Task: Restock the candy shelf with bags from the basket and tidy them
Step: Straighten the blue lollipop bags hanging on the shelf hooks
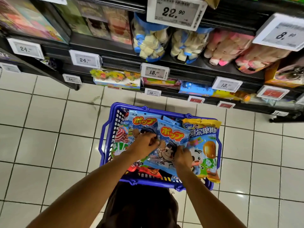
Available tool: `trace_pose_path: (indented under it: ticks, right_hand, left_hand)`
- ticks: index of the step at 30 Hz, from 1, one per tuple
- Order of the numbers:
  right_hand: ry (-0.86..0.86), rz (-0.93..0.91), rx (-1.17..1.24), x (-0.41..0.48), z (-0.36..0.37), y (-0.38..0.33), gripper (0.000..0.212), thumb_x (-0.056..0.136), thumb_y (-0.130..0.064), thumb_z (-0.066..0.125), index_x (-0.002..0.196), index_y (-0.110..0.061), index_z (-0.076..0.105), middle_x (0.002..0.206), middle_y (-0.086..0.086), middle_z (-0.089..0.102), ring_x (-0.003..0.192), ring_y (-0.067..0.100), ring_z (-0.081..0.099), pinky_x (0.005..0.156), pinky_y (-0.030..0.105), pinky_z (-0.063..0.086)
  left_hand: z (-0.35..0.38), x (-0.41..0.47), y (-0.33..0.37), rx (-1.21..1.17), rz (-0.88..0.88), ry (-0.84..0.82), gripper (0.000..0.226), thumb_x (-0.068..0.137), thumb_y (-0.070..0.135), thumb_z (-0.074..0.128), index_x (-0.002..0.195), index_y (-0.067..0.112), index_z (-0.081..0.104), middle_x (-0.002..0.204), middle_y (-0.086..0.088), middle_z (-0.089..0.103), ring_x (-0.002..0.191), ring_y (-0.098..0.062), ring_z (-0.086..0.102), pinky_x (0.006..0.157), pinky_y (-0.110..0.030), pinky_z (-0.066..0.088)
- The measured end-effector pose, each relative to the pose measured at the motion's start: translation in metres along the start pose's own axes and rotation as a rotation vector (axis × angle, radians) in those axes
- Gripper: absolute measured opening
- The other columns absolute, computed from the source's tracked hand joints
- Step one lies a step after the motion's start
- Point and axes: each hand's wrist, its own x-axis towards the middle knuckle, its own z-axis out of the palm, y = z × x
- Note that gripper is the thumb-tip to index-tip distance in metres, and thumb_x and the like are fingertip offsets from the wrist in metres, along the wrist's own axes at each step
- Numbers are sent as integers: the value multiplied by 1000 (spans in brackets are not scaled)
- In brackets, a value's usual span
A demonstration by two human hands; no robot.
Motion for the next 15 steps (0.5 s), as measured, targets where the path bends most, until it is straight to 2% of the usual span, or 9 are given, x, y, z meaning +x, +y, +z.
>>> trace_pose_path:
  ticks: [3, 5, 7, 8, 10, 12, 13, 15]
  right_hand:
    - [0, 8, 44, 0, 5, 2, 32, 102, -20, 36, 115, 3, 55, 105, 26, 63, 90, 38, 57, 73, 37, 38]
    - [-19, 13, 65, -2, 4, 4, 35, 102, -21, 36, 123, -1, 54, 113, 25, 62, 101, 41, 58, 76, 35, 39]
    - [-66, 22, 122, -4, 0, 8, 30, 101, -23, 36, 117, -10, 56, 110, 20, 62, 97, 37, 57, 79, 37, 44]
    - [-90, 36, 155, -5, -2, 8, 26, 100, -23, 37, 113, -13, 57, 107, 18, 62, 93, 34, 57, 77, 36, 44]
    - [-130, 59, 213, -10, -8, 9, 24, 99, -21, 40, 107, -11, 59, 103, 17, 63, 89, 29, 57, 74, 38, 44]
    - [-175, 58, 258, -17, -13, 11, 19, 97, -18, 43, 93, -11, 61, 94, 16, 63, 86, 28, 58, 77, 44, 47]
    - [-195, 37, 260, -22, -14, 12, 20, 96, -18, 44, 86, -12, 60, 88, 13, 63, 82, 27, 58, 75, 43, 47]
    - [-242, -39, 259, -36, -16, 12, 21, 98, -18, 45, 85, -14, 61, 80, 4, 63, 76, 22, 57, 68, 30, 45]
  left_hand:
    - [14, 8, 13, -91, -126, 101, 28, 97, 31, 55, 97, 5, 66, 86, -10, 69, 76, -21, 62, 71, -32, 48]
    - [17, 7, 17, -110, -193, 127, 33, 97, 36, 54, 86, 7, 65, 75, -6, 65, 68, -18, 59, 65, -31, 45]
    - [19, 3, 20, -147, -244, 76, 36, 97, 37, 54, 72, 11, 59, 62, 1, 53, 56, -11, 50, 59, -27, 40]
    - [19, 1, 21, -203, -281, 49, 39, 96, 37, 55, 71, 8, 59, 58, 2, 49, 53, -11, 47, 59, -26, 40]
    - [17, -4, 23, -316, -375, 23, 40, 94, 40, 58, 78, 4, 62, 56, 2, 50, 50, -12, 49, 57, -23, 43]
    - [13, -14, 24, -442, -434, 29, 30, 90, 39, 64, 79, 12, 62, 55, 4, 57, 48, -10, 53, 51, -22, 45]
    - [11, -20, 23, -513, -438, 41, 25, 89, 37, 67, 80, 16, 60, 53, 6, 59, 46, -9, 53, 48, -21, 46]
    - [6, -32, 22, -628, -448, 89, 17, 88, 31, 70, 84, 21, 56, 54, 8, 61, 44, -7, 53, 44, -20, 44]
